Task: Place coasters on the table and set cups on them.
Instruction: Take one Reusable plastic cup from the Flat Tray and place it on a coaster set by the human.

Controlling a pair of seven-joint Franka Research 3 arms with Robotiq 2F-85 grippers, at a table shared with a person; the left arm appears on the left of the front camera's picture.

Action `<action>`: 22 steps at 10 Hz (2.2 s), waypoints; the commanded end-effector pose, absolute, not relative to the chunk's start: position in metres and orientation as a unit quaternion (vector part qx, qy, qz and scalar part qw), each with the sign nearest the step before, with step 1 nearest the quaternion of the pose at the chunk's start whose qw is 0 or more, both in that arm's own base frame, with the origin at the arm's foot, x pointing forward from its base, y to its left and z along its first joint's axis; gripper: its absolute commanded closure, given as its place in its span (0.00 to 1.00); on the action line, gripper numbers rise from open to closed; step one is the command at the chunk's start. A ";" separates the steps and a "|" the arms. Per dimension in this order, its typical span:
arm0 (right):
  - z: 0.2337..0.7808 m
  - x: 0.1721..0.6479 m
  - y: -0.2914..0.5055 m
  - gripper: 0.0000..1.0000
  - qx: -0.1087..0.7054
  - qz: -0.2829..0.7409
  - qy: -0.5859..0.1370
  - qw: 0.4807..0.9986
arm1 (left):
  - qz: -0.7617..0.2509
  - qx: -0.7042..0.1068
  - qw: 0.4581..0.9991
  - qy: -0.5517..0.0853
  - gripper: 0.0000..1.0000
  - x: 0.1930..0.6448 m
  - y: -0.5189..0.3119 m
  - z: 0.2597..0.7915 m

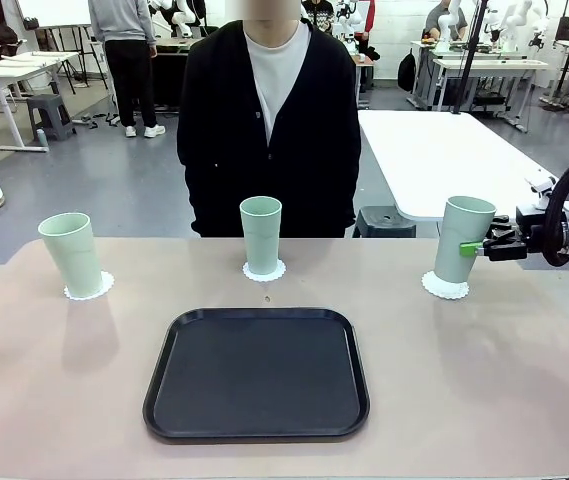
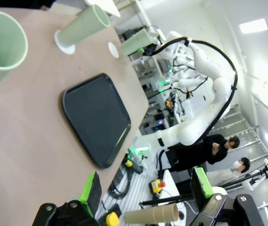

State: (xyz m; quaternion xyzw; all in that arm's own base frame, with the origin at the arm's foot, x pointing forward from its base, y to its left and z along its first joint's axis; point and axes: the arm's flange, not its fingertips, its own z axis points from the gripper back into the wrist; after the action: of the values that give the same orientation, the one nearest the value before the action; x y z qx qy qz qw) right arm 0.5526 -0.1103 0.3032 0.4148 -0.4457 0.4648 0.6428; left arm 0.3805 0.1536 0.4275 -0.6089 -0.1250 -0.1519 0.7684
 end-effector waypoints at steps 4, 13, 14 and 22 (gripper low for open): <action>0.299 0.554 -0.112 0.15 0.420 0.490 -0.450 0.617 | -0.146 -0.610 0.768 -0.131 0.00 0.381 0.153 0.430; 0.268 0.578 -0.119 0.15 0.391 0.521 -0.446 0.614 | -0.146 -0.610 0.768 -0.131 0.00 0.381 0.153 0.430; 0.266 0.580 -0.119 0.15 0.394 0.517 -0.447 0.614 | -0.146 -0.610 0.768 -0.131 0.00 0.381 0.153 0.430; 0.263 0.584 -0.117 0.00 0.418 0.508 -0.446 0.608 | -0.146 -0.610 0.768 -0.131 0.00 0.381 0.153 0.430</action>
State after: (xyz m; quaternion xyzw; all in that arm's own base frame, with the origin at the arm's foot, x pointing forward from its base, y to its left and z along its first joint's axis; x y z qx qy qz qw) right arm 0.5749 -0.1137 0.2604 0.4055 -0.4465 0.5169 0.6074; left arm 0.3805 0.1536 0.4275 -0.6089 -0.1250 -0.1519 0.7684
